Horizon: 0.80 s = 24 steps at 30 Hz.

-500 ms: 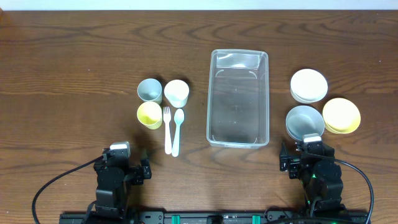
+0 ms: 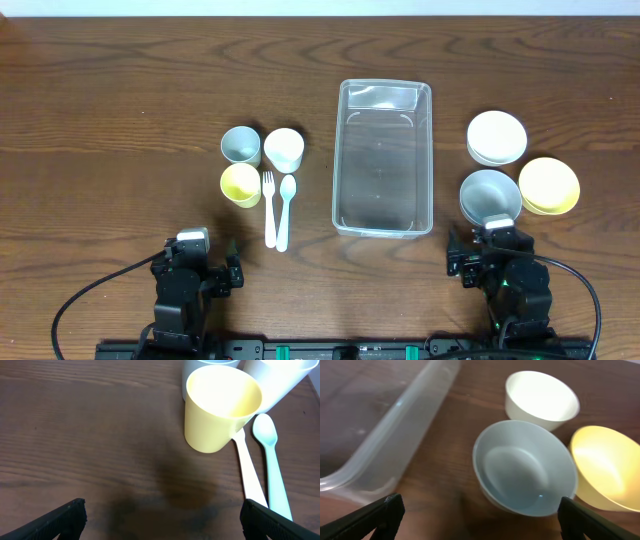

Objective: Pack container
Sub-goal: 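Move the right gripper toward the yellow bowl on the right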

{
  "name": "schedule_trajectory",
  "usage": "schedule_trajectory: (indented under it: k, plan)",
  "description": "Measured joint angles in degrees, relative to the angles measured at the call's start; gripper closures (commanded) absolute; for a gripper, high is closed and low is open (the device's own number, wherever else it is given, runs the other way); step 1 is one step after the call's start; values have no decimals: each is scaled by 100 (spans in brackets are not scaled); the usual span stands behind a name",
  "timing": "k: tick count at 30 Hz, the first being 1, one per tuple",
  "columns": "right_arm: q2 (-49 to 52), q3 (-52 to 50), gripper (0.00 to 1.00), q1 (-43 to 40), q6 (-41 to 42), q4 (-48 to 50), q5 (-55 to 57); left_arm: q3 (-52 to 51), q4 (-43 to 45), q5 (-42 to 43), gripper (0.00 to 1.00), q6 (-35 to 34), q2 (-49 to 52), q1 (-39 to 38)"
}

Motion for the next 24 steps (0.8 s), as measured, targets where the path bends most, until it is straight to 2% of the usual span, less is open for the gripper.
schedule_trajectory:
  k: [13,19,24]
  plan:
    - [0,0,1,0,7,273,-243,0,0,2,2,0,0,0]
    - [4,81,1,0,470,564,-271,0,0,0,2,0,0,0]
    - [590,1180,1,0,734,125,-310,0,-2,0,2,0,0,0]
